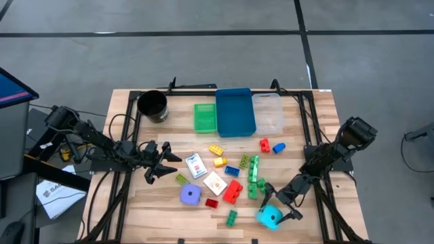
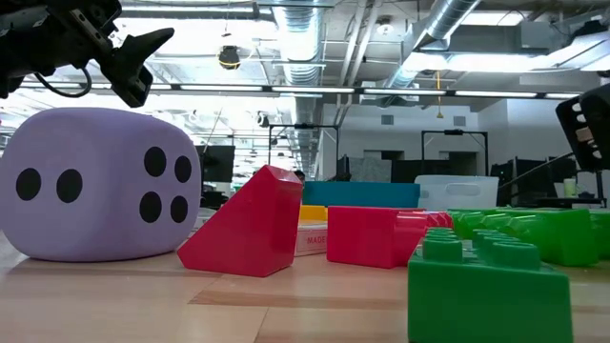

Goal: Pick & Place Toys
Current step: Put the light blue dice into the transparent bin

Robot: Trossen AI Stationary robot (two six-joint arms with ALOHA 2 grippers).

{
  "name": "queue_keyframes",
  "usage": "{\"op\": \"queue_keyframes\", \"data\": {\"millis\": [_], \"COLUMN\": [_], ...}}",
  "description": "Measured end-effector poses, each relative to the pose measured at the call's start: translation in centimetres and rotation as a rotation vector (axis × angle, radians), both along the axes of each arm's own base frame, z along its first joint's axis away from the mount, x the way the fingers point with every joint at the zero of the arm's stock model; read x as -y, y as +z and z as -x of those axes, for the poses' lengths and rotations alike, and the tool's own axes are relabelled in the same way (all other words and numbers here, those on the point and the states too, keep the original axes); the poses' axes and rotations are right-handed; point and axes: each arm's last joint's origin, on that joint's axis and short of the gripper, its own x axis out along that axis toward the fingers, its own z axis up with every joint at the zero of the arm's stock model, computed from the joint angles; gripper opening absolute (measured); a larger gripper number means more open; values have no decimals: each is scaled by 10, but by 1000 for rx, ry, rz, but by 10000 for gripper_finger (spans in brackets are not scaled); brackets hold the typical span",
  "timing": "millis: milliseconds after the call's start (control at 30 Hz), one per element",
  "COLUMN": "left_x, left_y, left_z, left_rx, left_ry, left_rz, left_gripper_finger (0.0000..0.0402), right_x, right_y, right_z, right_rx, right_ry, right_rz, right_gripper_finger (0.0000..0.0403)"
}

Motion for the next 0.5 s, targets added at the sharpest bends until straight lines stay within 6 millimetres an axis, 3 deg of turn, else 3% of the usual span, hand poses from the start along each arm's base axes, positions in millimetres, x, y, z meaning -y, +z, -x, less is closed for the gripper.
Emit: {"op": "queue_keyframes", "data": {"millis": [500], "left_x": [0], "left_y": [0], "left_z": [0], "left_rx": [0], "left_ry": [1], "left_rz": [0], "left_gripper_finger": [223], "right_x": [-5], "right_y": [-2], "right_z": [6], "right_rx": [-57], "right_ry": [15], "right_rz": [-19], "right_gripper_finger": [400]}}
